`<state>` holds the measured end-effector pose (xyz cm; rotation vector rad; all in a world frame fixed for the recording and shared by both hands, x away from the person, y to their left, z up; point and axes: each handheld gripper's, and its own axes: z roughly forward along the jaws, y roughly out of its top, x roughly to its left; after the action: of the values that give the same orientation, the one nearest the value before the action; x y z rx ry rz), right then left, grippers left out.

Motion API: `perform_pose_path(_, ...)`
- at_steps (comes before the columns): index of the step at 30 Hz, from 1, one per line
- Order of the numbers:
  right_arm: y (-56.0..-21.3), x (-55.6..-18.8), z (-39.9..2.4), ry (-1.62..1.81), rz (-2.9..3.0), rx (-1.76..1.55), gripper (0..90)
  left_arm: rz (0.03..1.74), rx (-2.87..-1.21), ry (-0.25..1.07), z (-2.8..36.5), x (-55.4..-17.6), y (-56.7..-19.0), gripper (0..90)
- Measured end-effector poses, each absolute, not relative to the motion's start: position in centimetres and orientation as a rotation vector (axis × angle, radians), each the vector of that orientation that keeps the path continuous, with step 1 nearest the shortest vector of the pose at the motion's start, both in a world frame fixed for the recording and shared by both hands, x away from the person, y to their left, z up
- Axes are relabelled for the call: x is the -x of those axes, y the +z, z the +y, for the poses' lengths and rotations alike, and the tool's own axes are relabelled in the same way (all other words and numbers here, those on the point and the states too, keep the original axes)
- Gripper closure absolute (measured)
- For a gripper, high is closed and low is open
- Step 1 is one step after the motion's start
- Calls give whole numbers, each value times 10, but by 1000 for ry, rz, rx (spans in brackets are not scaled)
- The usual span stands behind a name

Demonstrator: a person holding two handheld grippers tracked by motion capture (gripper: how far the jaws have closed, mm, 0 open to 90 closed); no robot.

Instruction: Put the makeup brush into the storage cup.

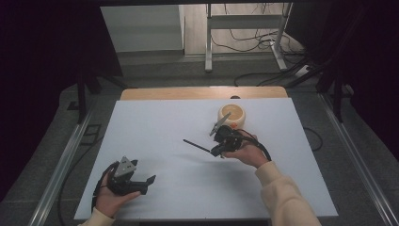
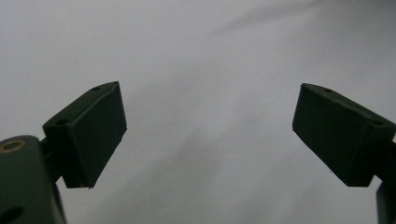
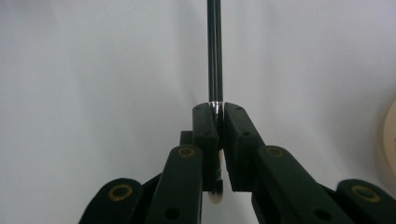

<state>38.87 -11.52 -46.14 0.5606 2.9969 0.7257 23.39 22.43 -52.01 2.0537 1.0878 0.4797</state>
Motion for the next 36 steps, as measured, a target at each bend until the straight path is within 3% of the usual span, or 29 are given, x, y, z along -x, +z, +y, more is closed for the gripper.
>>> perform_pose_path(32,-466,-361,-146,872,2951,-617,833,1082,-2060,494,221,-233,-519,104)
perform_pose_path(36,-466,-359,-146,881,2955,-621,833,1049,-2096,572,214,-230,-517,104)
